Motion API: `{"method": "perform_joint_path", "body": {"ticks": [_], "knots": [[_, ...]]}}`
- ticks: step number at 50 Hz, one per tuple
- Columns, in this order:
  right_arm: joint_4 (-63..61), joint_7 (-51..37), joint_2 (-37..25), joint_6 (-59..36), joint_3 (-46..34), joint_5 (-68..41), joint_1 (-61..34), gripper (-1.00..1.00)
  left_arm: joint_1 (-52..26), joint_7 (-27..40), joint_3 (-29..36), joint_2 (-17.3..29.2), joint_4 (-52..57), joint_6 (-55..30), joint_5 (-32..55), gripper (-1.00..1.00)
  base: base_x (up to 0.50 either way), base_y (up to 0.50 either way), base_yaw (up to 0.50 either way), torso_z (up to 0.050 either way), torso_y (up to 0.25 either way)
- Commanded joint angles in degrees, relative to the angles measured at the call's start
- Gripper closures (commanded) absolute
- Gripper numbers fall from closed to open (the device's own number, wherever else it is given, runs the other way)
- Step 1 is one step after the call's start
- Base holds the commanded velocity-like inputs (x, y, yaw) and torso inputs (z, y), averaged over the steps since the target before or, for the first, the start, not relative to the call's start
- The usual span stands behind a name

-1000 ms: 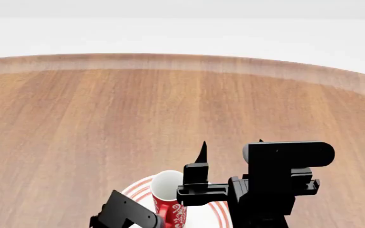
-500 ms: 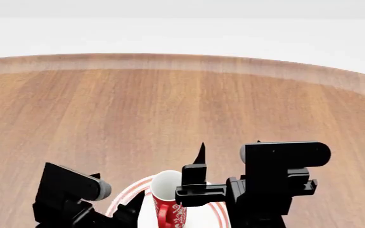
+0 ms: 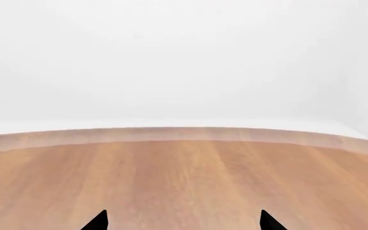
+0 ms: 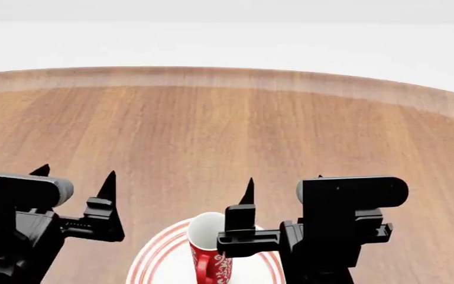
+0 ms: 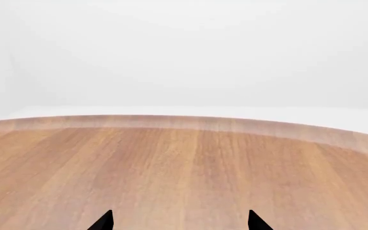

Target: Pick up the red mug and put it on the plate

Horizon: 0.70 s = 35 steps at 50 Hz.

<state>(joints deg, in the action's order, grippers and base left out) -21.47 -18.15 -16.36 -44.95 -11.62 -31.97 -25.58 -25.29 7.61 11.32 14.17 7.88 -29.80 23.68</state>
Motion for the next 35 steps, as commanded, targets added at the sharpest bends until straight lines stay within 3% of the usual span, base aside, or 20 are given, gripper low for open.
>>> {"method": "perform_joint_path", "body": {"ticks": [1, 18, 28, 35], "knots": [[-0.25, -0.34, -0.21, 0.10, -0.12, -0.21, -0.02, -1.00, 0.43, 3.30, -1.13, -0.03, 2.16, 1.91, -1.65, -1.00, 0.00, 0.00, 0.00, 0.000, 0.000], [-0.67, -0.66, -0.42, 0.59, -0.33, -0.57, 0.03, -1.00, 0.47, 3.46, -0.64, 0.13, 2.01, 2.54, -1.54, -1.00, 0.00, 0.00, 0.00, 0.000, 0.000], [-6.34, -0.20, -0.78, 15.32, -1.07, 6.55, 4.53, -1.00, 2.06, 4.39, 0.77, 1.13, 6.37, 5.90, -4.33, -1.00, 0.00, 0.00, 0.00, 0.000, 0.000], [-7.43, -0.21, -1.03, 17.05, -1.34, 7.30, 5.07, -1.00, 2.68, 5.00, 1.29, 1.67, 8.71, 6.80, -5.30, -1.00, 0.00, 0.00, 0.00, 0.000, 0.000]]}}
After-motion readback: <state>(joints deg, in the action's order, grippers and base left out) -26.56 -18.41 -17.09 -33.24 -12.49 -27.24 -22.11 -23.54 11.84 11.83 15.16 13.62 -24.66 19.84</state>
